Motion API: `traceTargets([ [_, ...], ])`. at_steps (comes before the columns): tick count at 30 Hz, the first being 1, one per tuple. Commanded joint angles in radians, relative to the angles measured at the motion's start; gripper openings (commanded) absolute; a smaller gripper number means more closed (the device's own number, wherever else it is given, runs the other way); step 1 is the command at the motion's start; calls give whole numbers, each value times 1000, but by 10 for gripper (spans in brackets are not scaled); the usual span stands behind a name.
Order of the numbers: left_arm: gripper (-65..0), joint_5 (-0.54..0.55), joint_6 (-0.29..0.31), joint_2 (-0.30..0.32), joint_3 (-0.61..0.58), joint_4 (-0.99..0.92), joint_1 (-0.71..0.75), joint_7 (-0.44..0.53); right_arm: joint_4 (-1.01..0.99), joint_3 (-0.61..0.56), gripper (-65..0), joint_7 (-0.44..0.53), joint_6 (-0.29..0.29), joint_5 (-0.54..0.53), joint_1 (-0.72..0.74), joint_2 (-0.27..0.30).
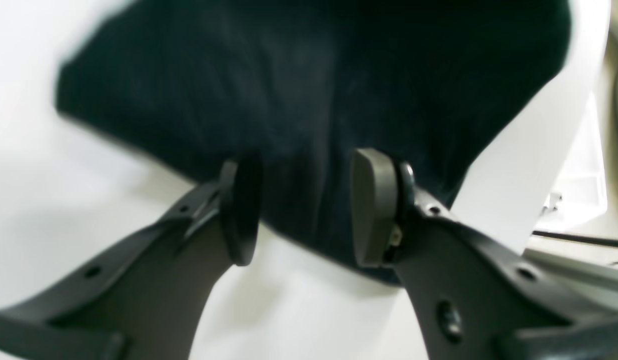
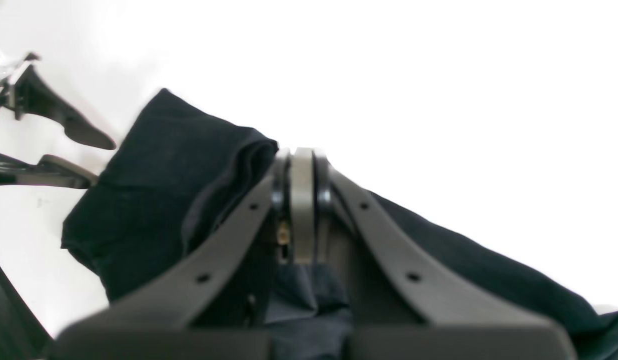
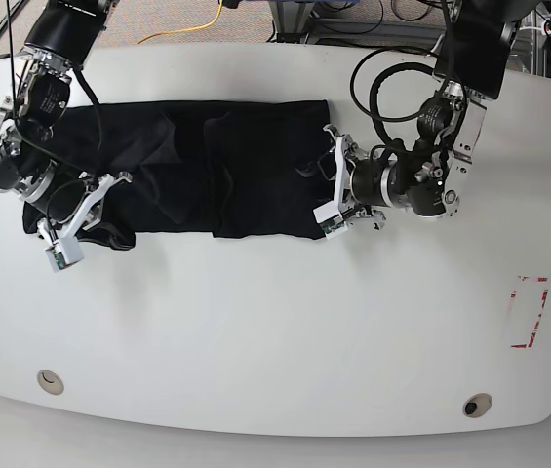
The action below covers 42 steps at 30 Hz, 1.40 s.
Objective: Layout the t-shirt on the table in an organized manner, then fold the t-shirt properly
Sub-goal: 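Grasp both ends of the folded shirt and pull them apart to flatten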
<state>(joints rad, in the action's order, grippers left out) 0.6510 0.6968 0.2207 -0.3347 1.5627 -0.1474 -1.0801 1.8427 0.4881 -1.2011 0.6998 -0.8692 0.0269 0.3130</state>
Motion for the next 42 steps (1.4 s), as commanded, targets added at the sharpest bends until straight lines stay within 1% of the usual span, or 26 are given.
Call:
traceTargets([
  [1, -394, -40, 1, 16, 4, -18, -11, 7, 8, 50, -650, 20, -2, -11, 12, 27],
  [7, -399, -156, 1, 16, -11, -81, -11, 10, 1, 103, -642, 19, -2, -11, 11, 36],
  [8, -411, -178, 1, 16, -28, -91, -13, 10, -10, 116, -623, 19, -2, -11, 11, 42],
  [10, -454, -207, 1, 18, -53, -106, -14, 16, -28, 136, -553, 13, -2, -11, 11, 62],
  [11, -488, -225, 1, 21, -65, -114, -14, 25, -48, 145, -482, 7, -2, -11, 12, 71],
  [13, -514, -241, 1, 21, -70, -126, -14, 36, -77, 169, -366, 0, -2, -11, 17, 79],
  [15, -519, -256, 1, 23, -73, -147, -14, 48, -113, 222, -206, -18, -2, -11, 18, 82],
  [18, -511, -265, 1, 42, -73, -175, -16, 61, -170, 306, -5, -43, -2, -11, 26, 85],
  [19, -511, -262, 1, 46, -73, -179, -16, 62, -179, 320, 0, -47, -2, -11, 31, 87],
  [20, -512, -262, 1, 58, -71, -187, -16, 67, -208, 349, 0, -66, -2, -11, 35, 99],
  [22, -512, -265, 1, 67, -70, -189, -16, 73, -239, 366, 0, -87, -2, -11, 35, 114],
  [23, -512, -265, 1, 82, -70, -189, -18, 74, -272, 377, 0, -108, -2, -11, 38, 130],
  [28, -512, -265, 1, 128, -68, -190, -33, 88, -357, 380, 0, -122, -2, -11, 34, 153],
  [33, -512, -264, 1, 173, -66, -195, -36, 93, -427, 389, 0, -122, -2, -11, 32, 153],
  [36, -512, -262, 1, 188, -66, -195, -37, 94, -464, 407, 0, -124, -2, -11, 32, 153],
  [38, -512, -259, 1, 211, -66, -195, -37, 94, -498, 415, 0, -125, -2, -11, 32, 153],
  [42, -512, -257, 1, 227, -65, -193, -37, 94, -550, 413, 0, -125, -2, -11, 32, 153],
])
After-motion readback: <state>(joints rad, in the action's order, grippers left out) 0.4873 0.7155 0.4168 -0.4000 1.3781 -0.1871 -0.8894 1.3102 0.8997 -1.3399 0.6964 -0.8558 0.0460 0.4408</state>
